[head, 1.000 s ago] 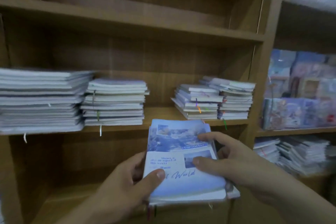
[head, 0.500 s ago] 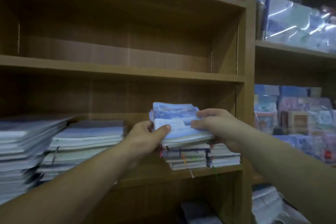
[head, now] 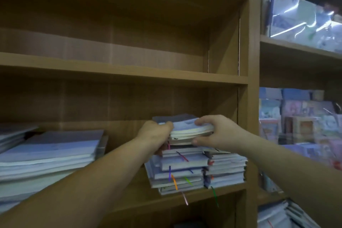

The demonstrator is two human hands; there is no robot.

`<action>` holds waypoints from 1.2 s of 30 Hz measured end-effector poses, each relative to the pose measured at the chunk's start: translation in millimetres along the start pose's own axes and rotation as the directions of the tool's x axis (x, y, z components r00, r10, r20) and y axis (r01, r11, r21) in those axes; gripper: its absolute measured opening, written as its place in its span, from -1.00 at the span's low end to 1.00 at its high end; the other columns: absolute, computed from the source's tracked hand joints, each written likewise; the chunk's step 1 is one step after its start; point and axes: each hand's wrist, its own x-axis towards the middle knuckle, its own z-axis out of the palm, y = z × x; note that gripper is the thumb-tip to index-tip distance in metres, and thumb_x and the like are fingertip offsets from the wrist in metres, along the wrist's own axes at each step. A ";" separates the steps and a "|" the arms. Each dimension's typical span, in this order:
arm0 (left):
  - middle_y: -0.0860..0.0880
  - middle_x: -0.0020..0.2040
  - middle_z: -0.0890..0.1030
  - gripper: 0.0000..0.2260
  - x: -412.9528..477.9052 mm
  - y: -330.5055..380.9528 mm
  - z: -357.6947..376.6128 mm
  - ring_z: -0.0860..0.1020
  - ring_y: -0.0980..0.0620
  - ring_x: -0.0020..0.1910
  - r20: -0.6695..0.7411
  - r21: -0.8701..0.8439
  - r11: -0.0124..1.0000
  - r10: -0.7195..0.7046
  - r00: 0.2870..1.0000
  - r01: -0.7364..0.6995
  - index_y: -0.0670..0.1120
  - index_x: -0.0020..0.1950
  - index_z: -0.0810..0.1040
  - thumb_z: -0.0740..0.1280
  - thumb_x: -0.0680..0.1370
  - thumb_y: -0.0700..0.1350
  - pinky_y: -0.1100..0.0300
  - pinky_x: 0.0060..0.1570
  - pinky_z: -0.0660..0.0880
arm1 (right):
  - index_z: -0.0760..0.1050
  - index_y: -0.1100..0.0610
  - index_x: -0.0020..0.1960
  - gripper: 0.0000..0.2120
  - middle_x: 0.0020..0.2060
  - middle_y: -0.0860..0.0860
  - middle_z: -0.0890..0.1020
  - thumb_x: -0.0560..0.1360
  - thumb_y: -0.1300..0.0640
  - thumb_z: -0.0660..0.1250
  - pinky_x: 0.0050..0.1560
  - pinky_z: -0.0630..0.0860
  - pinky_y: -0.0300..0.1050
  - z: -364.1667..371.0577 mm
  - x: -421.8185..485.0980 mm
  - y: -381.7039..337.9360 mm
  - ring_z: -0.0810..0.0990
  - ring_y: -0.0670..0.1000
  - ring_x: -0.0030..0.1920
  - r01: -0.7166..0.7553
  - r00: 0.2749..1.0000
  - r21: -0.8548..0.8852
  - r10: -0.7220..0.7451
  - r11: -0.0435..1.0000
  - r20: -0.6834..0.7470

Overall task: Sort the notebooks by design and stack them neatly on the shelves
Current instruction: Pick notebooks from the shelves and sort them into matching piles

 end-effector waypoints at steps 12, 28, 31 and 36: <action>-0.06 0.02 0.71 -0.29 -3.3 -22.1 -26.3 0.67 -0.02 -0.04 0.011 0.141 0.969 0.202 0.979 -0.201 -0.12 0.17 0.63 0.32 0.38 0.46 0.09 -0.12 0.63 | 0.43 -0.07 0.46 -0.20 0.39 -0.06 0.47 0.37 -0.50 0.31 0.35 0.47 -0.01 22.8 -2.3 2.6 0.44 -0.01 0.39 0.073 0.992 -0.180 -0.090 0.981 -0.088; 0.07 -0.20 0.61 -0.98 -72.8 -70.0 -44.3 0.54 0.18 -0.25 -0.137 0.257 0.791 0.599 0.789 -0.556 0.02 -0.04 0.60 0.38 0.58 -0.10 0.21 -0.17 0.52 | 0.64 -0.09 -0.12 -0.73 -0.27 -0.15 0.63 0.55 -0.22 0.27 -0.22 0.52 -0.10 78.1 -70.6 -22.9 0.59 -0.09 -0.18 0.182 0.951 -0.196 -0.223 0.963 -0.213; 0.05 -0.30 0.61 -0.97 -102.3 -110.1 -31.5 0.49 0.20 -0.38 -0.021 0.214 0.808 0.566 0.824 -0.550 -0.01 -0.05 0.61 0.38 0.54 -0.10 0.22 -0.28 0.50 | 0.61 -0.04 -0.22 -0.68 -0.40 -0.09 0.58 0.52 -0.24 0.30 -0.31 0.41 -0.14 119.7 -84.8 -8.1 0.56 -0.08 -0.29 0.100 0.992 -0.164 -0.110 0.981 -0.057; 0.13 -0.33 0.58 -0.94 -132.5 -184.2 -13.2 0.49 0.28 -0.39 0.131 0.277 0.884 0.355 0.926 -0.377 -0.05 -0.03 0.68 0.41 0.56 -0.17 0.43 -0.32 0.40 | 0.62 0.04 -0.32 -0.64 -0.43 -0.05 0.61 0.46 -0.22 0.39 -0.26 0.53 -0.05 190.8 -104.4 42.0 0.59 -0.05 -0.30 -0.111 0.989 -0.002 0.111 0.994 0.096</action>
